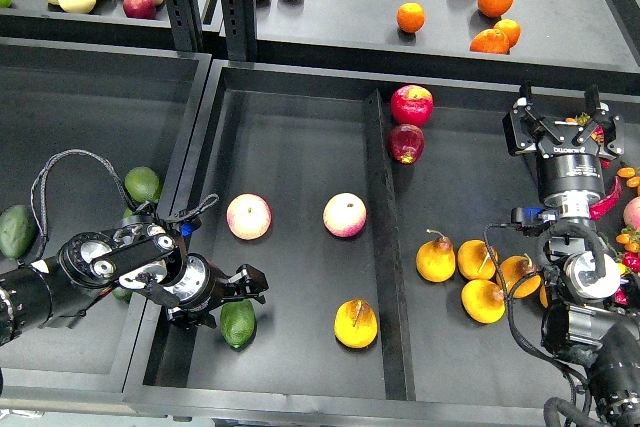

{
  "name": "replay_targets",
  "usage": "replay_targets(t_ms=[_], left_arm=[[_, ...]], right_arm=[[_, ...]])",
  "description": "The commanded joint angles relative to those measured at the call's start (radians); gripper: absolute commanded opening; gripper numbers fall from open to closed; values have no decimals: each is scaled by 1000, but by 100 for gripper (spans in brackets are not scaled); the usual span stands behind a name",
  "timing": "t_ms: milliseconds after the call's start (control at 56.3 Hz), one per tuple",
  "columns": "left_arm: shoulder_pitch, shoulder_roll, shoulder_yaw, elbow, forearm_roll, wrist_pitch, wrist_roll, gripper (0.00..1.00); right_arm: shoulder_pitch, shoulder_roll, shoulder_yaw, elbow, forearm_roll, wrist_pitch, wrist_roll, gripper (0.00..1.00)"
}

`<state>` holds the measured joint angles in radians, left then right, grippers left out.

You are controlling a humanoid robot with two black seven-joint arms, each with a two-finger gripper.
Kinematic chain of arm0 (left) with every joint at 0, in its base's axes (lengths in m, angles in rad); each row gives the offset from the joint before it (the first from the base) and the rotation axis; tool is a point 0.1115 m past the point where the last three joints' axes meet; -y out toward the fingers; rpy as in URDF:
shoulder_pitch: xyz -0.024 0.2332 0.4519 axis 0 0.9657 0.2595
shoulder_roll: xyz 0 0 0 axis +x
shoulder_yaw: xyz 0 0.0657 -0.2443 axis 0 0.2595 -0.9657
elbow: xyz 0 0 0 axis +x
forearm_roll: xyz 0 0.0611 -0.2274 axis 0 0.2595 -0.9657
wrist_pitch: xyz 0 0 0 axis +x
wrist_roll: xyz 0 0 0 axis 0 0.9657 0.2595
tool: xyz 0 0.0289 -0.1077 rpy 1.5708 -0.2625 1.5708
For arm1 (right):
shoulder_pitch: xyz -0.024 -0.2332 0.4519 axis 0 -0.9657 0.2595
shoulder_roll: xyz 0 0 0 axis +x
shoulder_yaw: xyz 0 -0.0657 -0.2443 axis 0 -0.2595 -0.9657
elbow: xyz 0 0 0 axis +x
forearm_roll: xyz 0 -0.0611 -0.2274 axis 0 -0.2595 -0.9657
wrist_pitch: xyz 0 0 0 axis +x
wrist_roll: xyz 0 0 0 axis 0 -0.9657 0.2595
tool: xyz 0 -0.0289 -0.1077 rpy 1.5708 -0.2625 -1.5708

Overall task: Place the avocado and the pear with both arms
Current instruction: 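Lower the open left gripper down around the green avocado, then close the left gripper on the avocado and lift it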

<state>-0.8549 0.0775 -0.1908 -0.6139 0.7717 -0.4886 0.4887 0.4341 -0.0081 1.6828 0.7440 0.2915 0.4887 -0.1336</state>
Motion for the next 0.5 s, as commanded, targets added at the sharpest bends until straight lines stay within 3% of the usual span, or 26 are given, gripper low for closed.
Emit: replay_targets(t_ms=[0,480], left_arm=[[0,-5,-3,5,0,0,0,93],[27,-25,-59,34,-2,0,0,68]], right_arm=[[0,-1,0,0,0,0,0,99],[-17,0,0,0,0,0,2,99]])
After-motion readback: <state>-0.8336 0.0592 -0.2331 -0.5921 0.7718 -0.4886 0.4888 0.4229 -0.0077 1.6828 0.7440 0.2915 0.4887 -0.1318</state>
